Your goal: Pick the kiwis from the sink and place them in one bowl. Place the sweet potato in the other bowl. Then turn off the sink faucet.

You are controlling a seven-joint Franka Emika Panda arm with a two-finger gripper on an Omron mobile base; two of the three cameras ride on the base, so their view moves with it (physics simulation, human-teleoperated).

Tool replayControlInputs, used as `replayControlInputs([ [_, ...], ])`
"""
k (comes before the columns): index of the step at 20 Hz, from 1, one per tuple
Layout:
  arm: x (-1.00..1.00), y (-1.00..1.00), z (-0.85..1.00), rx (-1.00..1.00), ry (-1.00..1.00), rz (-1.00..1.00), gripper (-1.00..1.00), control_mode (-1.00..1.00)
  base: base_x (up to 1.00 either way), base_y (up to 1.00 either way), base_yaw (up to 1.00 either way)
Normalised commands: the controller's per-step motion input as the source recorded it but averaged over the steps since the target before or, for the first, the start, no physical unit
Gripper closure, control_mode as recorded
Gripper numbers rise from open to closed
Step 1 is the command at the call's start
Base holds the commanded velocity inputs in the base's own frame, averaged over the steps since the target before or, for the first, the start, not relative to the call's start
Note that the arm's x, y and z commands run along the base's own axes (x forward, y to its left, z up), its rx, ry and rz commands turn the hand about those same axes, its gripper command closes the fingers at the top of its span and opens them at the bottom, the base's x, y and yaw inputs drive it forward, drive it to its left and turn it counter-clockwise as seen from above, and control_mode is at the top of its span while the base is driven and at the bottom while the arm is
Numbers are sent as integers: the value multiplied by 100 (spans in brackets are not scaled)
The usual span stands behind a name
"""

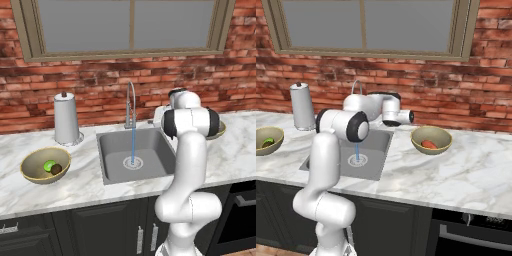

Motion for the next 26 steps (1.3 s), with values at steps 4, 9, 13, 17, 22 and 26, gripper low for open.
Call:
replayControlInputs([
  [4,9,1,-22,0,6,0,-100,-100,0,0,0],
  [9,17,4,-14,0,3,0,-100,-100,0,0,0],
  [13,26,23,-9,0,0,0,-100,-100,0,0,0],
  [17,27,22,-12,0,0,0,-100,-100,0,0,0],
  [22,23,0,-23,0,5,0,-100,-100,0,0,0],
  [26,21,0,-23,0,7,0,-100,-100,0,0,0],
])
